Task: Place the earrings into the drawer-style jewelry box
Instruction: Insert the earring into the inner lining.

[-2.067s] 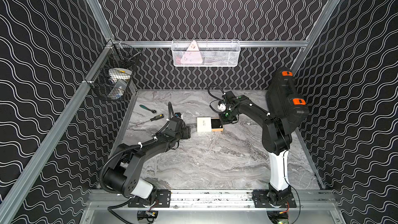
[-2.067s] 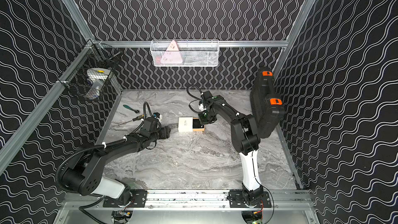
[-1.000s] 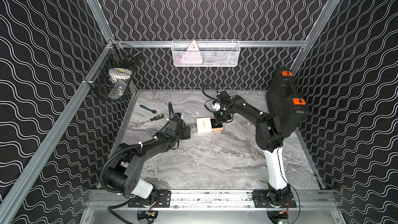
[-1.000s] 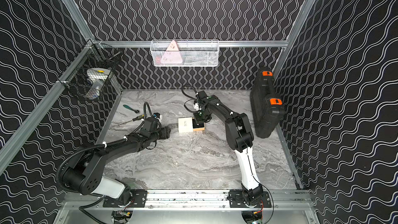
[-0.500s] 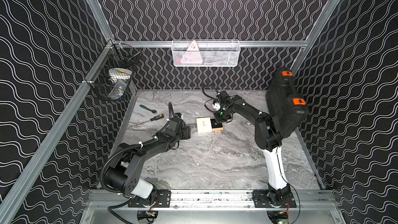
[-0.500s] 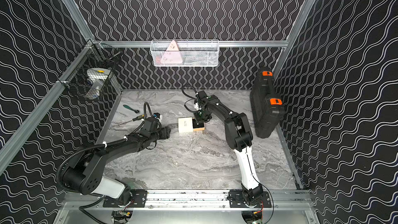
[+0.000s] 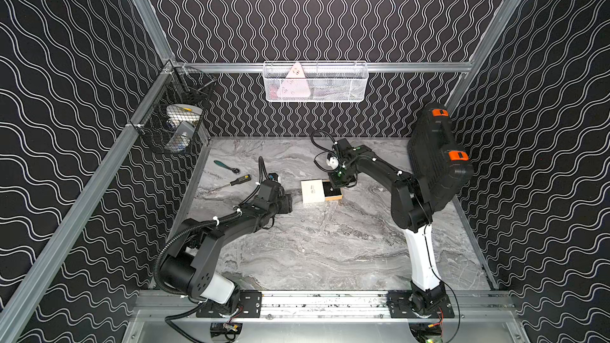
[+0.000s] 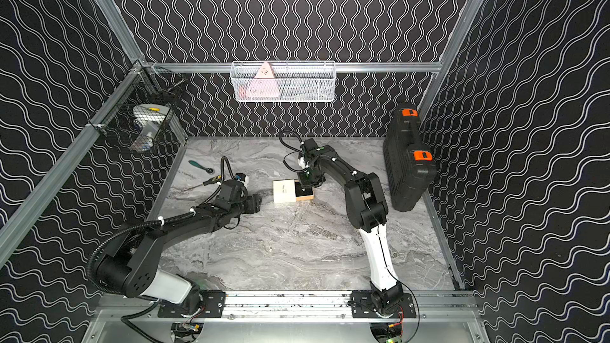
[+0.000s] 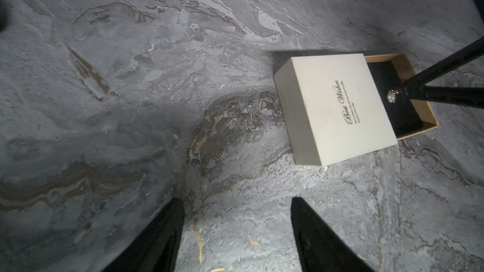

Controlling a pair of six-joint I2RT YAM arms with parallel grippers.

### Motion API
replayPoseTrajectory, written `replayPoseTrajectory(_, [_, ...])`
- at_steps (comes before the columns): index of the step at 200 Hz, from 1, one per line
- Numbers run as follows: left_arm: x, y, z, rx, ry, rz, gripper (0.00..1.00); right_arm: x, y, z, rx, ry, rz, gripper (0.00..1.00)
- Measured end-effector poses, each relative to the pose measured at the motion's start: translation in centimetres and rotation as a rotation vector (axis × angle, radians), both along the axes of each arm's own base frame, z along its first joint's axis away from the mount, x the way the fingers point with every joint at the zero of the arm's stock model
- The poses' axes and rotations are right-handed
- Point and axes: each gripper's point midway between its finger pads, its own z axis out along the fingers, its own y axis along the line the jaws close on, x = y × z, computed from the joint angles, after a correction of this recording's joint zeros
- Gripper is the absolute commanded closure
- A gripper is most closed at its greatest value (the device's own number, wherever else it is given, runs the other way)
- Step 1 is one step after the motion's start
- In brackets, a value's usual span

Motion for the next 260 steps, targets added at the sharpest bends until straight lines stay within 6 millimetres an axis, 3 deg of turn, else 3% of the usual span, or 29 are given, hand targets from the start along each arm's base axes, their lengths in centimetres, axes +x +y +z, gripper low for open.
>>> replayPoseTrajectory(260, [-0.02, 0.00, -0.18, 0.001, 0.004, 0.000, 0.30, -0.09, -0.37, -0.87, -0.036, 0.022, 0.008, 1.00])
